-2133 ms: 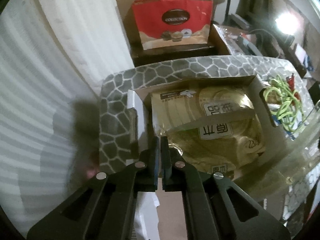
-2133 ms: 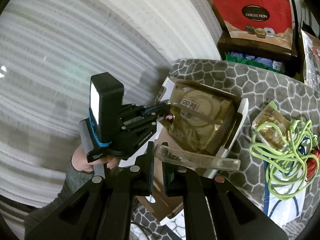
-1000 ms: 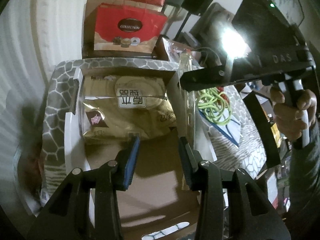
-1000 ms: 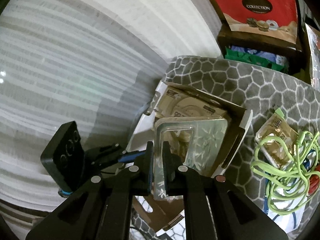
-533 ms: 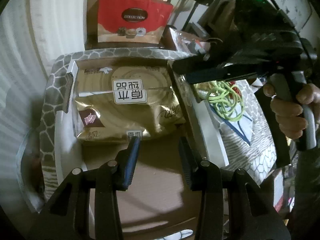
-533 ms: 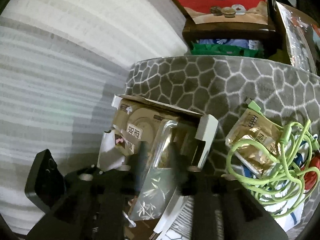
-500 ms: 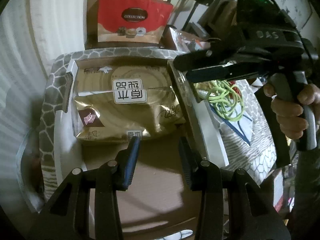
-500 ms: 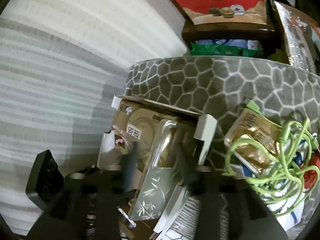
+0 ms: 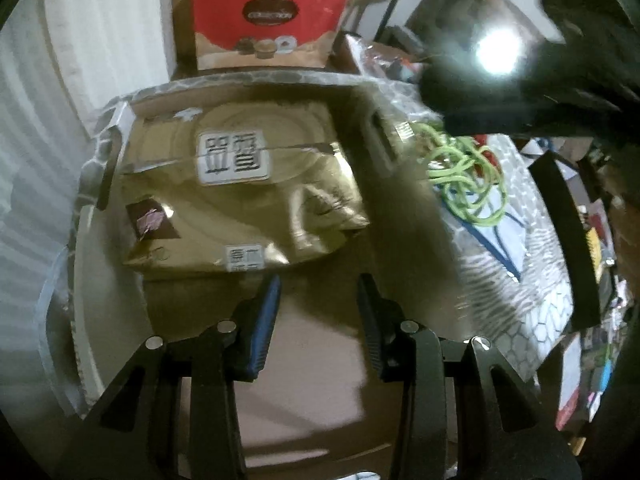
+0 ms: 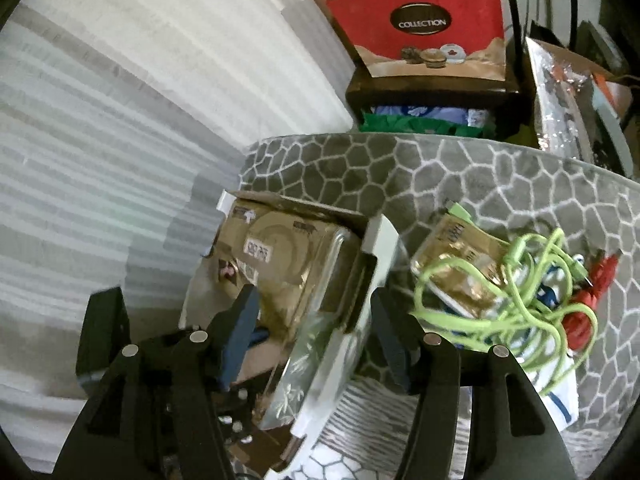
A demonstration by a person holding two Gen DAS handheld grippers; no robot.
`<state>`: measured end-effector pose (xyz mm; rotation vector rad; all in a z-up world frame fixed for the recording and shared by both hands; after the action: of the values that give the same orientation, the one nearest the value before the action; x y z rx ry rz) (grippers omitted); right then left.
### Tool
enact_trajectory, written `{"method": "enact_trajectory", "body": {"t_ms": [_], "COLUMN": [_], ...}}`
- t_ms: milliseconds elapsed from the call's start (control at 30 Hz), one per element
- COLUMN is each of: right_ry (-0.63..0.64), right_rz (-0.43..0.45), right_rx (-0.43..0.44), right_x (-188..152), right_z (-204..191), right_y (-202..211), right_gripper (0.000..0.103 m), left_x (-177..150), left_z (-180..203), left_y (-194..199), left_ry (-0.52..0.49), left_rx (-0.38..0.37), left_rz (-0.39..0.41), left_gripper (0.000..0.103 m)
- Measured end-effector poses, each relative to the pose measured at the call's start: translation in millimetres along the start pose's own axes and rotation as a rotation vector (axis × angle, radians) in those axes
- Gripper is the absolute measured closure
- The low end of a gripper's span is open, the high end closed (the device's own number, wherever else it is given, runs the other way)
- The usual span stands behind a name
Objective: Organize objects
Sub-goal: 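Adjust the clear case inside the box with the right tool while the left tool hovers over the box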
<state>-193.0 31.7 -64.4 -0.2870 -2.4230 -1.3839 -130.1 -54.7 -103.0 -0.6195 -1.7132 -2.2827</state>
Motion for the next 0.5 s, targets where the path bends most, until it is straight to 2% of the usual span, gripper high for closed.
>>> {"method": "enact_trajectory", "body": {"t_ms": [167, 300, 367, 500], "right_ry": [0.022, 0.027, 0.022, 0.03], "right_rz": [0.026, 0.01, -0.01, -0.031], "right_rx": [-0.009, -0.014, -0.015, 0.057], "right_x": [-14, -16, -18, -19], "right_z": [-3, -9, -15, -36], "right_y": [13, 1, -10, -25], "right_gripper": [0.043, 0.047, 0.06, 0.066], "left_x": [5, 9, 11, 9], "left_z": [-18, -19, -20, -22], "left_y": [22, 33, 36, 39], "left_ry": [0.069, 0.083, 0.084, 0.087], "left_rx": [-0.046, -0.087, -0.086, -0.094], "left_rz": [0.053, 0.068, 0.075, 0.076], "left_gripper": [0.068, 0.066, 0.066, 0.066]}}
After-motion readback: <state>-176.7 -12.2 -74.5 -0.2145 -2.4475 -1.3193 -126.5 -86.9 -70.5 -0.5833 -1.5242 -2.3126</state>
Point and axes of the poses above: each gripper's, at about its wrist camera, not at the fingertips, and y roughly against the way its jaws point, z to its right, x to its top, the point moved 5 cm from there along -y, roughly the way its jaws point, and after that the axes turned 5 degrees about z, right-handed, at the moved point
